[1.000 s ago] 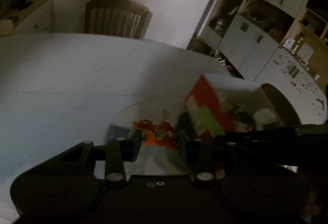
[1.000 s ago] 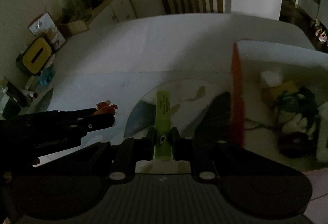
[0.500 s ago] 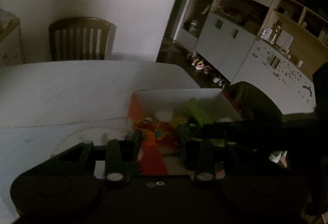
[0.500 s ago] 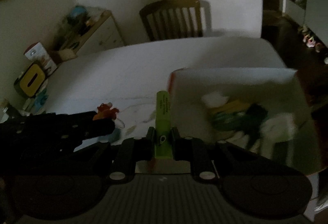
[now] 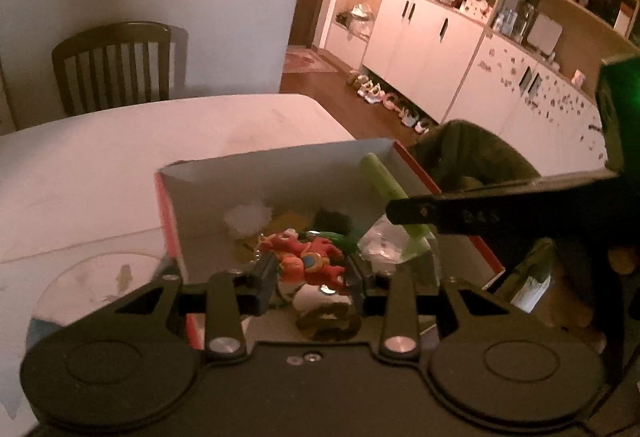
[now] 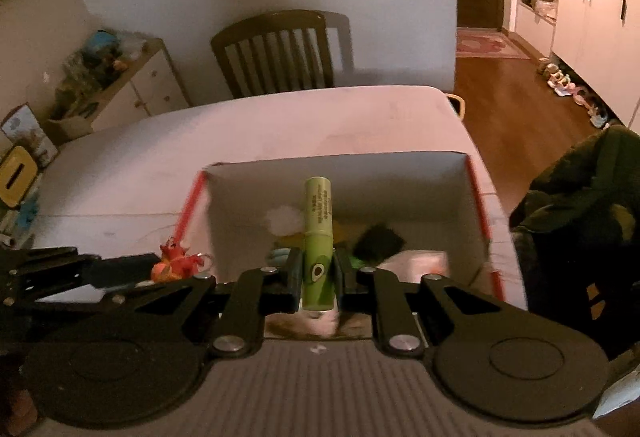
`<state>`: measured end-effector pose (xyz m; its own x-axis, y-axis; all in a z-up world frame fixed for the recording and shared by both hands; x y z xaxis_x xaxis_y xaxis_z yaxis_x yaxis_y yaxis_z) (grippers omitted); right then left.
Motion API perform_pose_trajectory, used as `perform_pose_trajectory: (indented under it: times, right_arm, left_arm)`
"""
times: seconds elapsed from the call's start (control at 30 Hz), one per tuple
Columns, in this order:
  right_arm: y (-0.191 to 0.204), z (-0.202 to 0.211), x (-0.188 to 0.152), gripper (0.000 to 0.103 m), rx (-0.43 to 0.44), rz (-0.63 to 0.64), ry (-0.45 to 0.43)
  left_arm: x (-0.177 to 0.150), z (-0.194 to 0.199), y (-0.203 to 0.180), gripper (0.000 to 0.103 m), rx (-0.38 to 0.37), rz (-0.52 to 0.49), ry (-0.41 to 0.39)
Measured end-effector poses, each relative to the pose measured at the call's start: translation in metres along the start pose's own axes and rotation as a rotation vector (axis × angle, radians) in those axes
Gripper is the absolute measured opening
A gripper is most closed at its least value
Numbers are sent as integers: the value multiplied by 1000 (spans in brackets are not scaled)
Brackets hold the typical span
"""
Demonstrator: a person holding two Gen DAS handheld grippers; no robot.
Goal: Organize objects
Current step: 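Carry the orange toy and green tube with both grippers into the shoebox, then release the orange toy with the left gripper while the right releases the green tube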
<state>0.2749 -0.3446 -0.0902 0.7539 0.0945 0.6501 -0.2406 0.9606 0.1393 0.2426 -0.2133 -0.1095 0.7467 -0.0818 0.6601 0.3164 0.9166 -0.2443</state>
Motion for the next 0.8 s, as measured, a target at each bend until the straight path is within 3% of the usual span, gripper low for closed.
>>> perform_pose_trajectory:
  times: [0.3, 0.8]
  right_arm:
    - [-36, -40, -4, 16, -19, -32, 70]
    - [-40, -80, -26, 15, -2, -7, 183]
  left_arm:
    - [-3, -44, -19, 36, 21, -50, 55]
    - [-16, -90, -10, 36, 55, -24, 192]
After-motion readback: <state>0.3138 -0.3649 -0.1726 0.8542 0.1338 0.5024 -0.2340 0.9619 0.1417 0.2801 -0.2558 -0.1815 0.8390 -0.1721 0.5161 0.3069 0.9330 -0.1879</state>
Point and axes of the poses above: each gripper's, at about its wrist camera, not at the fingertips, and z roughly against the way its jaws point, y to its left, x to its top, the point moved 9 cm from there along -z, roughly the way its jaws point, and after that the axes turned 5 degrees about z, right-handed, at the moved point
